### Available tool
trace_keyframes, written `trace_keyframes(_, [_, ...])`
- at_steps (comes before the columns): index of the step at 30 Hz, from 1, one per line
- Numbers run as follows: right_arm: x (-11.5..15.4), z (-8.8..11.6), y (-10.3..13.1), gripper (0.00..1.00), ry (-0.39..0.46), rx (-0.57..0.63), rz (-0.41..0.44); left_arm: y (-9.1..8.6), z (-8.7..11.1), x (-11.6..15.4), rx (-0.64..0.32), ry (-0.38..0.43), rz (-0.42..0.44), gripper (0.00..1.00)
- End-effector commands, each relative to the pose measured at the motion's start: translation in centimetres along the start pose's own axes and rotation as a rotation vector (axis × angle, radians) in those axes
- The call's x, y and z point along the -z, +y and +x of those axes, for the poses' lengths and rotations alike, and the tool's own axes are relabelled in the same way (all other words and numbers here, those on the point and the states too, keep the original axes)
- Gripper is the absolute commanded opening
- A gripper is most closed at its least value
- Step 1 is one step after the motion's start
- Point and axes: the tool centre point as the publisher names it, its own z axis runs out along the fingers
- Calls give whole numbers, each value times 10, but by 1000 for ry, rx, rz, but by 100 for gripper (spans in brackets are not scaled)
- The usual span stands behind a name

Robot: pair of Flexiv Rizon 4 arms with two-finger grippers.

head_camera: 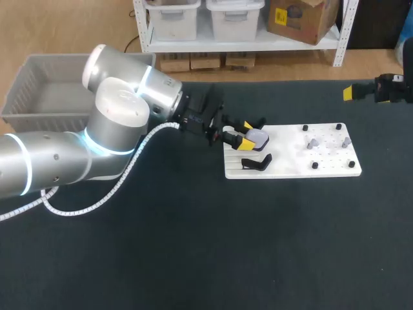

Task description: Pick up each earbud case from the left stands, insert the matching earbuds, close the lid, and place the case in the box.

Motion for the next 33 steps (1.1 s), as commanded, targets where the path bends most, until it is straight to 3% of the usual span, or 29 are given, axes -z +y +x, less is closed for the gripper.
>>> trace_keyframes(1, [0,0,-1,100,0,1,-3,2,1,-3,-5,3,11,43])
trace_keyframes(4, [0,0,-1,100,0,1,-3,1,0,-3,-9,8,14,35])
trace_keyframes(7, [0,0,-1,100,0,1,-3,0,-2,-3,-16,12,13,4])
trace_keyframes(8, [0,0,-1,100,0,1,-3,-1,-3,-2,-21,10,9,0])
trace_keyframes(15, [0,0,-1,100,0,1,-3,-11,-25,14,-72,-42,-32,0])
trace_keyframes(24, [0,0,-1,100,0,1,-3,-22,-71,35,-101,-265,-74,0])
trace_keyframes(33, [0,0,-1,100,0,1,-3,-31,-109,37,-141,-354,-84,0])
